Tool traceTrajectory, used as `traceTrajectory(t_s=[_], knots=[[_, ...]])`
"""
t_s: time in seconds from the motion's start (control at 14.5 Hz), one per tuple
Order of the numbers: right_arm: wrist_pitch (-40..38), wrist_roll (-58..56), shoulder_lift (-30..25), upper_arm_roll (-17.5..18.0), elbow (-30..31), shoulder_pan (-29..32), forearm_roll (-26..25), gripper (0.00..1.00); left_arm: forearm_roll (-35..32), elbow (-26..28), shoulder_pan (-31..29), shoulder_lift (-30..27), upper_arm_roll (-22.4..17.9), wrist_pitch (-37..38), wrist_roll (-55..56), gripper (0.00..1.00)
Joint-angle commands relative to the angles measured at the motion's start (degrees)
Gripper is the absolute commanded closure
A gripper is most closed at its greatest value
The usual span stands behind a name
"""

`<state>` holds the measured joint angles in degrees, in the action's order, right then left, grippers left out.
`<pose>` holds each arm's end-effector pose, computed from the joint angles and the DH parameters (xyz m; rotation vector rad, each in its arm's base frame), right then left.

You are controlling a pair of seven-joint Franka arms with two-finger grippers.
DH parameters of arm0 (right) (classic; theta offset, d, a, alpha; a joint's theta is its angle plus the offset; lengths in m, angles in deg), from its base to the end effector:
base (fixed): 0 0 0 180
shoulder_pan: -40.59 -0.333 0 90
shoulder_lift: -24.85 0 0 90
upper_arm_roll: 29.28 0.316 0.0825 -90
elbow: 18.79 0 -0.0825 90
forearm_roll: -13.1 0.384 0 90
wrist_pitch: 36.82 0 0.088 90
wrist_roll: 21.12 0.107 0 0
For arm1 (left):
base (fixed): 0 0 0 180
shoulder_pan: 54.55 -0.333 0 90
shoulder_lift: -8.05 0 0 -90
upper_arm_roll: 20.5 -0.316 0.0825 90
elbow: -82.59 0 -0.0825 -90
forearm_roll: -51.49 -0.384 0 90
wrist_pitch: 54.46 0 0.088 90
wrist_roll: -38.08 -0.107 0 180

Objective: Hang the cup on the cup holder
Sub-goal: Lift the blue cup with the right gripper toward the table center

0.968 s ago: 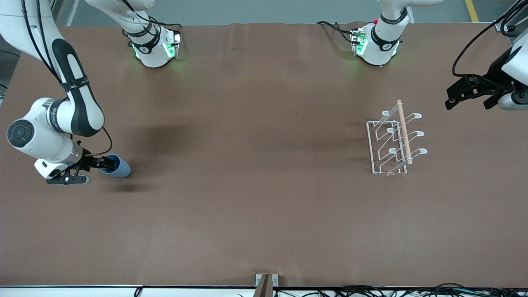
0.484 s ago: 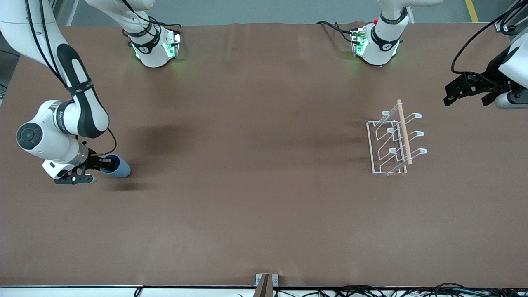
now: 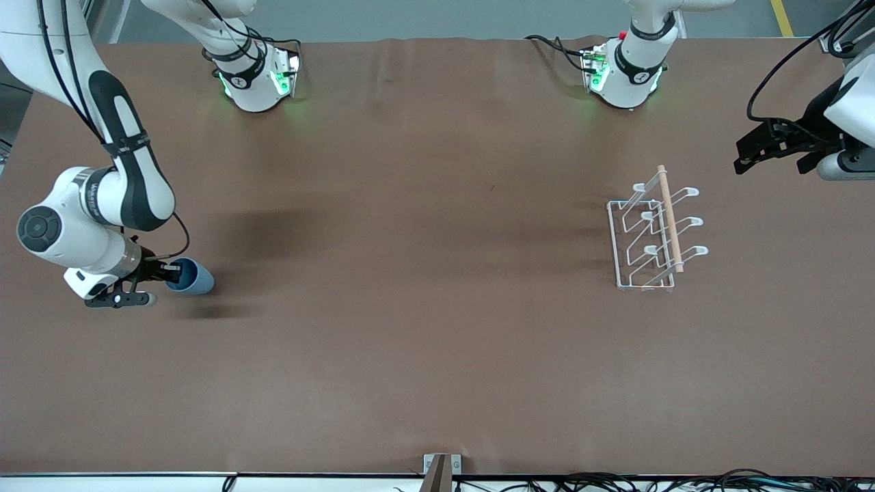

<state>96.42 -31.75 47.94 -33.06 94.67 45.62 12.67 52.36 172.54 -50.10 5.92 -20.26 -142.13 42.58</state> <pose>0.5986 -0.0916 0.2579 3.1182 0.0649 -0.0958 0.5371 -0.0458 0.6417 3.1268 -0.0061 -0.0060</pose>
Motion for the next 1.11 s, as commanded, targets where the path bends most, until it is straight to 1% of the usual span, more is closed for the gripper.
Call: traceTrajectory(t_s=[0.0,0.14,0.21,0.41,0.55,0.62,0.83,1.04], knots=[[-8.41,-0.36,-2.17,0.53,-6.21,0.24,1.83,1.00,-0.78,-1.26,0.03,0.47,0.02,1.01,-1.07,0.00],[-12.03,-0.27,-2.96,0.70,-9.91,-0.02,3.32,1.00,-0.69,-1.26,0.12,0.47,0.02,1.01,-1.07,0.00],[-12.83,-0.35,-4.01,0.79,-10.36,-0.11,5.59,1.00,-0.69,-1.26,0.21,0.38,0.02,1.01,-1.07,0.00],[-15.63,-0.27,-7.00,2.98,-10.10,-1.25,16.66,1.00,-0.61,-1.35,0.21,0.38,0.02,1.01,-1.07,0.00],[-18.88,-0.53,-7.97,3.43,-9.84,-3.00,24.99,1.00,-0.61,-1.35,0.03,0.38,0.02,0.92,-1.16,0.00],[-20.03,-0.53,-8.50,3.43,-9.31,-4.75,29.82,1.00,-0.61,-1.44,0.03,0.38,0.02,0.84,-1.16,0.00],[-20.39,-0.27,-9.73,3.43,-6.42,-10.03,41.96,1.00,-0.61,-1.44,0.47,0.47,0.02,0.57,-1.16,0.00],[-21.53,-0.27,-9.91,3.69,-3.78,-14.33,52.25,1.00,-0.61,-1.44,1.17,0.64,0.19,0.57,-1.25,0.00]])
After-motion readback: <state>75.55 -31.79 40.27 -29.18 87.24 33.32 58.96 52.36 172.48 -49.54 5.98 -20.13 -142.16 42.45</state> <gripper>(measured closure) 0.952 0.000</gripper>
